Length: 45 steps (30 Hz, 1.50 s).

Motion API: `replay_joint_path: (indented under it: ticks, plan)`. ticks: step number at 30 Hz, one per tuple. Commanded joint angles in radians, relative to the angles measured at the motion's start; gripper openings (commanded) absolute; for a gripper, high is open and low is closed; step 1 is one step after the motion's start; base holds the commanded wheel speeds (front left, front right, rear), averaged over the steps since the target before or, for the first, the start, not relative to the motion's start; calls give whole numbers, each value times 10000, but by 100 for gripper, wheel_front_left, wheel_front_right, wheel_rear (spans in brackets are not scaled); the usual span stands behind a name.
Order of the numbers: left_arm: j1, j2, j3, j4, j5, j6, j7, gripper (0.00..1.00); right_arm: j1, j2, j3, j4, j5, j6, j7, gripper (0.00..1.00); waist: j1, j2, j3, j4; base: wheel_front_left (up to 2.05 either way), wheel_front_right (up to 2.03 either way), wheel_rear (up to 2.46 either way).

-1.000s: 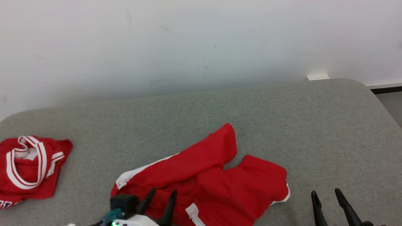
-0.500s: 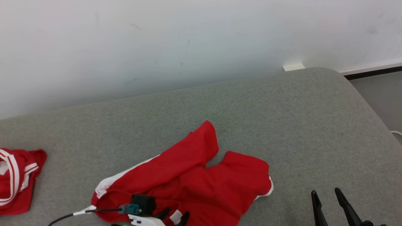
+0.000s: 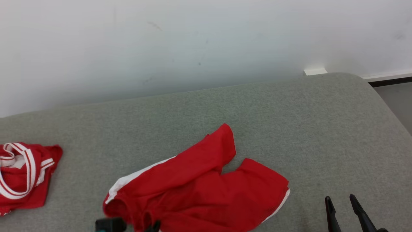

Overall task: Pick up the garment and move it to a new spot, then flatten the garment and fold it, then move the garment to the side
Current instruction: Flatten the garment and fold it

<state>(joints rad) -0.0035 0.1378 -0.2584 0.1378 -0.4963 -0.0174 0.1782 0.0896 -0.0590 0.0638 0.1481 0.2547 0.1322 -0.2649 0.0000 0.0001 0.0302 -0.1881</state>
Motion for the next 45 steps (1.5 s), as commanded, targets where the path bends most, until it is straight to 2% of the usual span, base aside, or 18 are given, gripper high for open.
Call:
replay_joint_path:
  ticks: [1, 4, 9, 10, 11, 12, 17, 22, 26, 30, 33, 36, 42, 45]
  plan:
    - [638, 110, 70, -213, -144, 60, 69, 0, 154, 1, -83, -49, 1, -29, 10, 100, 0, -1, -27, 200, 0, 0, 0]
    - [1477, 171, 106, -606, -541, 53, 333, 0, 233, -8, -115, -68, -8, -29, 10, 100, 0, -1, 29, 487, 0, 0, 0]
    - [2043, 361, 105, -570, -327, 336, 476, 0, 213, -10, -113, -51, -26, -29, 10, 100, 0, -1, 129, 846, 0, 0, 0]
    - [2054, 381, 89, -576, -302, 330, 395, 31, 178, -7, -99, -44, -14, -29, 10, 100, 0, -1, 135, 893, 0, 0, 0]
    - [2072, 324, 140, -596, -379, 366, 307, 86, 148, -3, -75, -32, -12, -29, 10, 100, 0, -1, 134, 926, 0, 0, 0]
    - [2088, 270, 183, -619, -486, 409, 311, 100, 127, -1, -55, -17, -19, -29, 10, 100, 0, -1, 129, 948, 0, 0, 0]
    - [2184, 588, 564, -1175, -588, 614, 479, 100, 60, 9, -8, -20, 5, -29, 10, 100, 0, -1, 72, 895, 0, 0, 0]
    - [2083, 1131, 1084, -2553, -344, 943, 590, 100, 170, 21, -80, -51, 31, -29, 10, 100, 0, -1, 46, 735, 0, 0, 0]
    - [1232, 1096, 556, -3145, -204, 675, 909, 100, 66, 28, 11, -42, 40, -29, 10, 100, 0, -1, 157, 592, 0, 0, 0]
    - [-28, 859, -583, -2380, 441, 291, 1430, 100, -194, 43, 153, -27, 71, -29, 10, 100, 0, -1, 403, 365, 0, 0, 0]
    - [-965, 729, -1190, -1287, 1115, 247, 1538, 100, -334, 43, 254, -3, 101, -29, 10, 100, 0, -1, 572, 139, 0, 0, 0]
    - [-1580, 505, -1491, -385, 1542, 323, 1401, 100, -437, 51, 241, 15, 126, -29, 10, 100, 0, -1, 691, -93, 0, 0, 0]
    - [-2160, 253, -1730, 634, 1514, 130, 1179, 100, -421, 68, 164, 35, 131, -29, 10, 100, 0, -1, 805, -351, 0, 0, 0]
    - [-2288, 199, -1822, 877, 1542, 125, 1124, 81, -444, 73, 152, 28, 130, -29, 10, 100, 0, -1, 815, -401, 0, 0, 0]
